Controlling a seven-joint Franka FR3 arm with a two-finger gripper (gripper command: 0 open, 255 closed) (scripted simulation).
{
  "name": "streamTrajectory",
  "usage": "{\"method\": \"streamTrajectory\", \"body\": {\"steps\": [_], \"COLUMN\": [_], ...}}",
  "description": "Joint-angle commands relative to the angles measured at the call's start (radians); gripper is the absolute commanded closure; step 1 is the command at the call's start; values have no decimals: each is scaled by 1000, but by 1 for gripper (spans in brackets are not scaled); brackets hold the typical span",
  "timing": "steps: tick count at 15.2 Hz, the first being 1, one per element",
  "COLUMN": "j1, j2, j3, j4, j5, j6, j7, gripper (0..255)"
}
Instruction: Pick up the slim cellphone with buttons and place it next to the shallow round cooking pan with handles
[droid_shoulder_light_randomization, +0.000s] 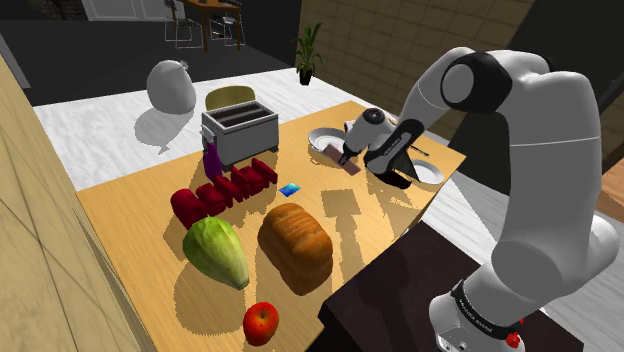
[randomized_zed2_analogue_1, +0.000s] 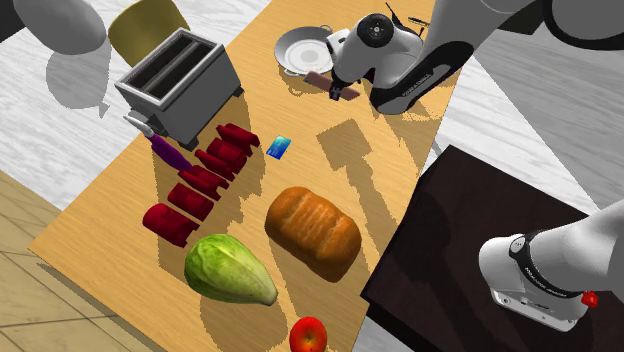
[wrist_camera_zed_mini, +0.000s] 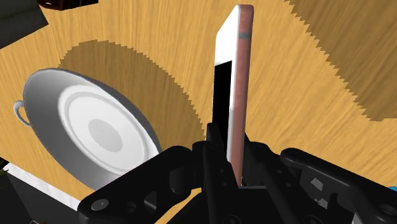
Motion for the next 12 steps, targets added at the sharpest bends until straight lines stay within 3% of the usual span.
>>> {"method": "streamTrajectory", "body": {"steps": [1,10,11,12], "j1": [22,38,38,38], "j2": [32,57,57,57], "j3": [-27,-47,-47,-47], "j4": [15,26,26,26], "j5": [-9,-13,-13,-13], "j6": [23,39,39,39], "j7": [22,37,37,38], "gripper": [255,255,0,0]}}
